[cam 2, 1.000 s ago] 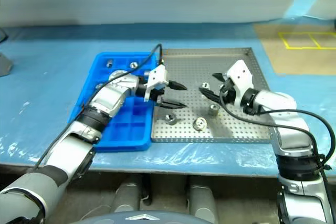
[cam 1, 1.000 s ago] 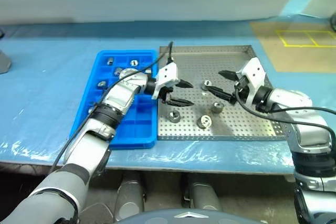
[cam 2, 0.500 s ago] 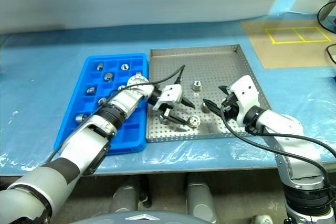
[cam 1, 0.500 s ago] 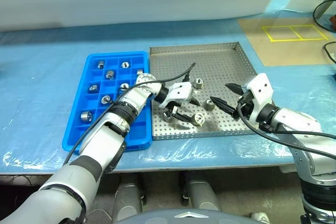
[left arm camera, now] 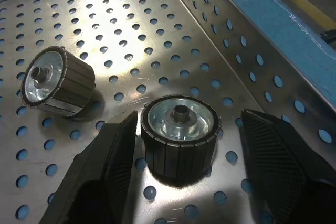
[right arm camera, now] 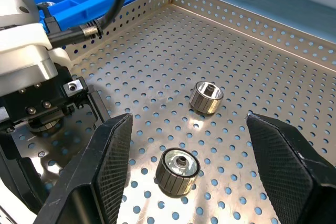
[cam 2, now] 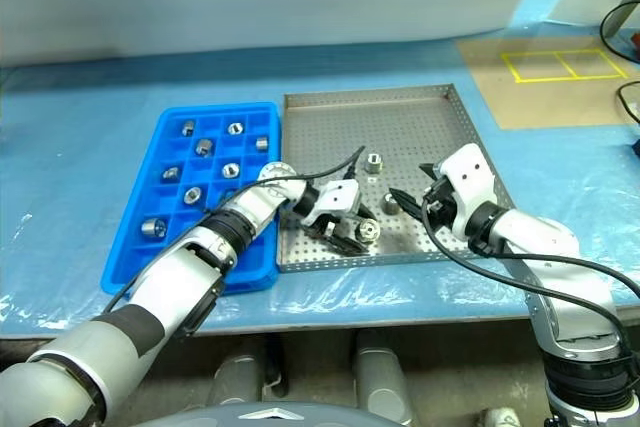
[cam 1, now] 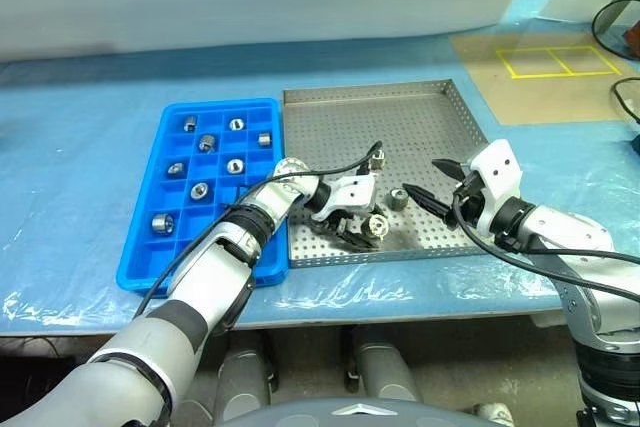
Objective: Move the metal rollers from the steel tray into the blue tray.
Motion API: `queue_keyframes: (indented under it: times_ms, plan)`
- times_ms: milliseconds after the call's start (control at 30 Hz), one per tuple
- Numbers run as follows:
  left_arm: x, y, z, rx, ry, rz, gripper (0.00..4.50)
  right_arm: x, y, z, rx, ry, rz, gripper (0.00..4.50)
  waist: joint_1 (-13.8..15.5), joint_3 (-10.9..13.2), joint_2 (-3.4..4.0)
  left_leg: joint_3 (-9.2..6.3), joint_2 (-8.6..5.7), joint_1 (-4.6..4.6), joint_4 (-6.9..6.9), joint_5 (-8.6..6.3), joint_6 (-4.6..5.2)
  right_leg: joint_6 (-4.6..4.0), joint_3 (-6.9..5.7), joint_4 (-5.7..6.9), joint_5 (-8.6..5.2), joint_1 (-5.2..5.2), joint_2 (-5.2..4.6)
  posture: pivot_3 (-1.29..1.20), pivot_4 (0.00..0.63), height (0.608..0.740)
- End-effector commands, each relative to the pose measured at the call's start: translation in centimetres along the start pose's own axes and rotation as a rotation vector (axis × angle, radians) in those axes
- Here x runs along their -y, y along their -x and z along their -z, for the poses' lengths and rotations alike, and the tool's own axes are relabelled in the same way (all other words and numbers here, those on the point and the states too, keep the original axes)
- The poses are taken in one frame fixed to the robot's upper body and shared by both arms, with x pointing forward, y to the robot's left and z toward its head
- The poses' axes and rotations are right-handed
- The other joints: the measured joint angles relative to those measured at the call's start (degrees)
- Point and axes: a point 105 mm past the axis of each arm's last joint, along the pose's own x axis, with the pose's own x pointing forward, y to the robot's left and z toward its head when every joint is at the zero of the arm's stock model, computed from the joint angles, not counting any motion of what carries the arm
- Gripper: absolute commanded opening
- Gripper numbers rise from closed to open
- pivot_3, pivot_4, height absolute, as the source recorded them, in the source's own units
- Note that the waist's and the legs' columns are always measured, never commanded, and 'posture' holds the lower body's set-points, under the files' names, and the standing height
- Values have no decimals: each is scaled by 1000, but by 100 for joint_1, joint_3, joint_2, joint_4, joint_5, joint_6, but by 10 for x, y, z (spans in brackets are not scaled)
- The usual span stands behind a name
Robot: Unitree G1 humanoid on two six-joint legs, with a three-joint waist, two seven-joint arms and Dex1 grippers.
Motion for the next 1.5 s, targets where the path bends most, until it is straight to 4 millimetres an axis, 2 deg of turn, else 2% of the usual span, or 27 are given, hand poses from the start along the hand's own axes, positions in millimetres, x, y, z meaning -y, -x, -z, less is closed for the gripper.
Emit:
queue_keyframes:
  times_ms: [33, 200, 300, 367, 433, 533, 700, 867, 933, 1100, 1233, 1333, 1500]
  plan:
    - [-4, -3, -3, -20, -28, -12, 3316, -2, 2, -7, 20, 31, 1, 3582, -19, 0, 0, 0, 0, -1, 1, -1, 2, 0, 0, -1, 0, 0, 0, -581, 150, 740]
    - [-5, -5, 0, -36, -14, -29, 3316, -3, 1, -7, 23, 30, 3, 3582, -32, 0, 0, 0, 1, 1, 3, -2, 3, 1, 0, -1, 0, 1, 1, -576, 150, 740]
    - [-6, -4, 2, -45, -8, -31, 2760, -3, 1, -8, 24, 30, 0, 3582, -31, 0, 0, -2, 0, 4, 5, -2, 3, 2, 0, -2, 0, 9, 0, -570, 150, 740]
    - [-10, -4, 3, -52, -12, -69, 2144, -3, 1, -8, 25, 29, -8, 3582, -30, 0, 0, -2, 0, 5, 10, -4, 5, 5, 0, -4, -2, 14, 0, -565, 150, 740]
    - [-8, -4, 3, -44, -24, -59, 2144, -5, 1, -8, 25, 28, -25, 3582, -30, 0, 0, -5, 0, 7, 14, -5, 7, 13, 0, -4, -6, 20, 0, -563, 150, 740]
    - [-10, -2, 2, -34, -10, -73, 1742, -11, 5, -6, 10, 12, -67, 3582, -29, 0, 0, -7, 0, 13, 15, -5, 8, 24, 0, -7, -13, 28, 0, -553, 150, 740]
    - [-15, 0, 4, -44, -5, -120, 1744, -47, 27, 17, -103, -16, -248, 3582, 5, -2, 3, -13, 1, 14, 8, -8, 11, 22, -9, -18, -12, 41, 0, -546, 150, 740]
    - [-18, 3, 3, -30, 7, -138, 1744, -49, 30, 21, -122, -18, -249, 3582, -34, -3, 6, -14, -3, 17, 10, -20, 27, 51, -10, -53, -25, 58, -2, -543, 150, 740]
    - [-27, 6, -5, 3, 1, -190, 1744, -47, 25, 19, -109, -17, -238, 3582, -33, -4, 6, -14, -2, 16, 10, -21, 28, 58, -10, -68, -24, 64, -2, -543, 150, 740]
    - [-41, 30, -31, 101, -43, -246, 1744, -44, 17, 17, -100, 3, -242, 3582, -11, -3, 7, -14, -8, 10, 8, -26, 37, 27, -8, -86, -1, 68, -5, -488, 150, 740]
    - [-48, 65, -59, 193, -91, -298, 1744, -39, 11, 13, -84, 19, -259, 3582, -6, -3, 7, -13, -9, 7, -6, -27, 40, 18, -9, -87, 4, 66, -7, -450, 150, 740]
    - [-41, 93, -66, 205, -109, -327, 1744, -42, 4, 5, -52, 27, -300, 3582, 3, -4, 10, -12, -5, 7, -19, -25, 43, 16, -13, -86, 5, 59, -6, -389, 150, 740]
    - [-10, 143, -58, 185, -66, -404, 1744, -52, -19, -14, 12, 76, -418, 3582, 5, -6, 17, -10, 3, 24, -41, -19, 32, 15, -13, -85, 4, 55, 0, -269, 150, 740]
